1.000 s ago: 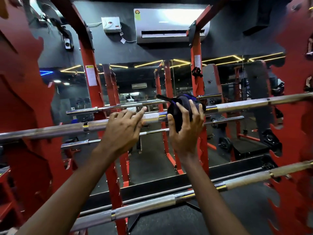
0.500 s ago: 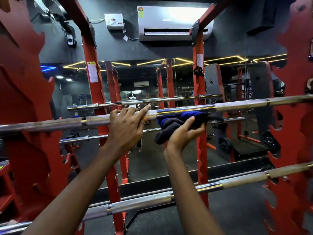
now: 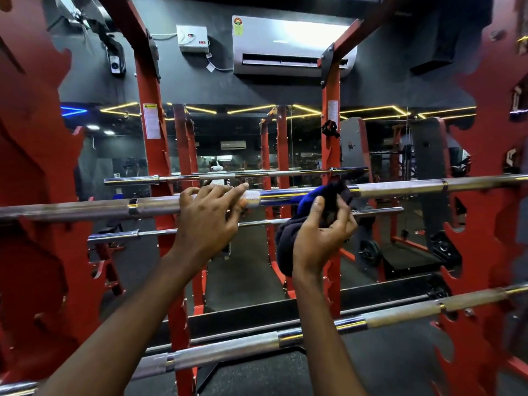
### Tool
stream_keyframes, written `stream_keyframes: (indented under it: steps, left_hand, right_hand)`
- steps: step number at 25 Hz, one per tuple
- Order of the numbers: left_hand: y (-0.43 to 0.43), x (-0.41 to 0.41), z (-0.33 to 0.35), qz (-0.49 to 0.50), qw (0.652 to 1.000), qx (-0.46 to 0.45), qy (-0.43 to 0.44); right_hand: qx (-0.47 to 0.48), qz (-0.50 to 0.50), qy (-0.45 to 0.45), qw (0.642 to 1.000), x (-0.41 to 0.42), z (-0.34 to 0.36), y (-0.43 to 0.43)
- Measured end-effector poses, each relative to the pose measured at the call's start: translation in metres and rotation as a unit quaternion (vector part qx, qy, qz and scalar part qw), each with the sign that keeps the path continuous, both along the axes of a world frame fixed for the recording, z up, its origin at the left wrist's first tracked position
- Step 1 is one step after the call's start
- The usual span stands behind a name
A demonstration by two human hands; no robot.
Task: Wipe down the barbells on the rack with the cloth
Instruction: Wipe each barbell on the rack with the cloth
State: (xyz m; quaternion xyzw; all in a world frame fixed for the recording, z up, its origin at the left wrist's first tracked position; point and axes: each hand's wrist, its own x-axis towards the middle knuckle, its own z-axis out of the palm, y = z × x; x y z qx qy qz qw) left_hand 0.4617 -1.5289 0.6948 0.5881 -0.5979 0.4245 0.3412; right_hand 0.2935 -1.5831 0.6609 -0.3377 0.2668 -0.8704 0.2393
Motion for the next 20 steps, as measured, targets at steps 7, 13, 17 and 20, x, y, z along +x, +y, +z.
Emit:
stream_keyframes:
  steps: [7,13,17,20]
  left_hand:
    - [-0.005,0.0,-0.004,0.005,1.0,-0.018,-0.009]
    - [-0.005,-0.001,-0.005,0.023,1.0,-0.003,-0.02]
    - [-0.002,-0.01,0.0,0.057,0.998,0.025,-0.03]
    - [-0.011,-0.03,0.009,0.038,0.996,0.07,-0.043]
  right_hand:
    - [-0.125,-0.237,0.391,0.881,-0.017,-0.012,-0.024]
    - [-0.038,-0.243,0.379,0.892,-0.082,0.03,-0.056]
    - [-0.064,-0.216,0.428,0.875,-0.069,0.03,-0.045]
    - [-0.138,-0.213,0.478,0.841,-0.06,0.016,-0.044]
